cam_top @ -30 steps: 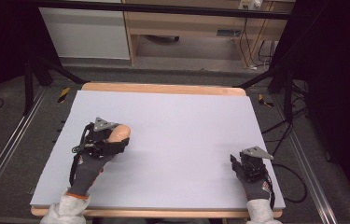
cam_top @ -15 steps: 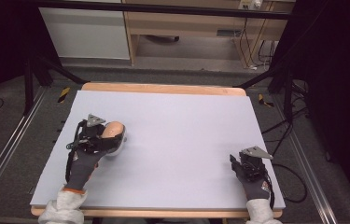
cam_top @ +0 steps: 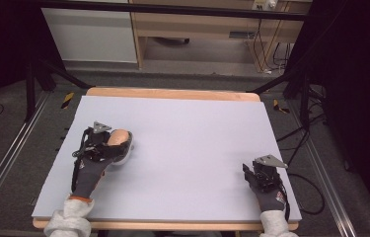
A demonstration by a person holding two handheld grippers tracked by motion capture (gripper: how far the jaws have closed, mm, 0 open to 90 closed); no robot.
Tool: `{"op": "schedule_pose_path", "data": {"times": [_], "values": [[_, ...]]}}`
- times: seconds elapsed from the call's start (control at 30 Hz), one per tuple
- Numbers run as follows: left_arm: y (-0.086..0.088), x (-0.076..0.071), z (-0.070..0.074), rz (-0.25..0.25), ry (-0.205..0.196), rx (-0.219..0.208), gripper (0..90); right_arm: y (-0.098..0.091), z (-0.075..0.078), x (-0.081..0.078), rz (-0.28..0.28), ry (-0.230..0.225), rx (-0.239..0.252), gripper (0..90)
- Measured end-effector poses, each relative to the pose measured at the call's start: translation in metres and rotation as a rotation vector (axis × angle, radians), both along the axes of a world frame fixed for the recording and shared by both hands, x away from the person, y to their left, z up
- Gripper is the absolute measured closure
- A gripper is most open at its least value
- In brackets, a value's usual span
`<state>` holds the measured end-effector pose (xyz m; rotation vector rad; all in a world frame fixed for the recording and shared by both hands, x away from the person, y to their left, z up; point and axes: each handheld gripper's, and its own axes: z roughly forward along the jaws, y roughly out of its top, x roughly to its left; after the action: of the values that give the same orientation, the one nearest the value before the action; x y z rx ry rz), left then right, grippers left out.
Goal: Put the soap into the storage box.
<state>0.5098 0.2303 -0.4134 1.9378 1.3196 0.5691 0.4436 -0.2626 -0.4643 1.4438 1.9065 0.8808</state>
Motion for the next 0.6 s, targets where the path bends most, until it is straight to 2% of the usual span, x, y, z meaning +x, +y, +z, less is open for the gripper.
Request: {"op": "schedule_pose_path", "data": {"times": [0.6], "values": [[0.0, 0.007, -0.011, 0.011, 0.018, 0.008, 31.8, 0.001, -0.002, 0.0, 0.002, 0.008, -0.002, 58.3]]}}
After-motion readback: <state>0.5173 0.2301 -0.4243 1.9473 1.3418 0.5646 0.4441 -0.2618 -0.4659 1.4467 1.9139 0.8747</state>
